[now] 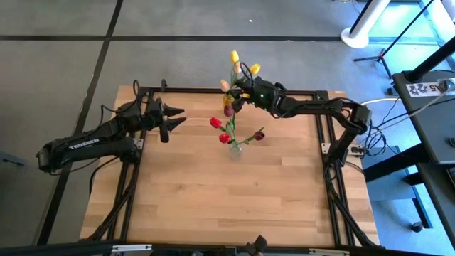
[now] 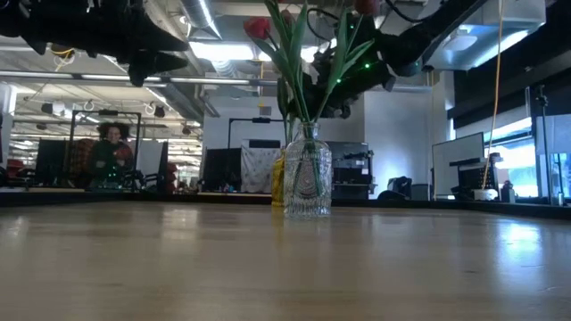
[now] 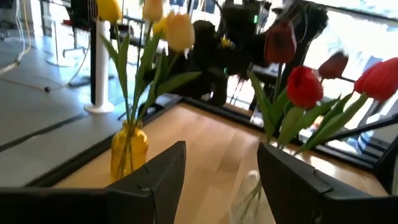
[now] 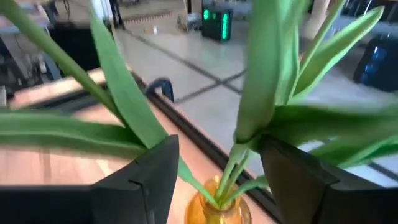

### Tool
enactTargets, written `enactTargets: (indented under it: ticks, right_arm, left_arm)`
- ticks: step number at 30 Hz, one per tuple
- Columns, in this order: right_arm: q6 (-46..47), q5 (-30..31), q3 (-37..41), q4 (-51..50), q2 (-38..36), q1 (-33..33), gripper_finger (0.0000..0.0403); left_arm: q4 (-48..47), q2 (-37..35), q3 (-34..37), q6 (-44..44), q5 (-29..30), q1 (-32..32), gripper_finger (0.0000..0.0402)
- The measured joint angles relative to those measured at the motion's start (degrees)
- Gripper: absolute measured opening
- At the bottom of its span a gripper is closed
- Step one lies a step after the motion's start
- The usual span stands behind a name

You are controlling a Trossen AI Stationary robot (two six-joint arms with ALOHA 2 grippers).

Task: Sort flowers into vase by color
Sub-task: Return to Home Position

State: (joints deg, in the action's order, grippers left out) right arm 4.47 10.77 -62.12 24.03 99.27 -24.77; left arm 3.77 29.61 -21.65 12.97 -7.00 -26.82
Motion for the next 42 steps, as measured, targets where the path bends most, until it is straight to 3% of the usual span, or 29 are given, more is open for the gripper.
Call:
enactTargets:
  ticks: [12,19,30,36,42]
  right_arm:
    - [1.4,0.8,-6.7,-18.5,-1.0,1.0,0.0227]
    - [2.7,0.6,-7.0,-23.9,-3.7,1.1,0.0227]
    - [2.6,-2.2,-7.0,-16.8,-4.2,1.9,0.0224]
    - [2.2,-7.0,-7.0,-14.0,-4.4,1.9,0.0197]
    - [0.9,-9.3,-7.0,-13.6,-6.7,1.9,0.0193]
  left_arm:
    - [-3.7,0.0,0.0,0.1,0.0,2.0,0.0195]
    - [-3.0,-0.7,0.0,1.8,-0.5,4.0,0.0195]
    - [-0.6,-4.0,0.0,3.7,-2.0,7.8,0.0195]
    - [8.7,-4.3,0.0,7.6,-11.6,10.8,0.0195]
    - [10.9,-4.3,0.0,7.5,-13.0,12.7,0.0195]
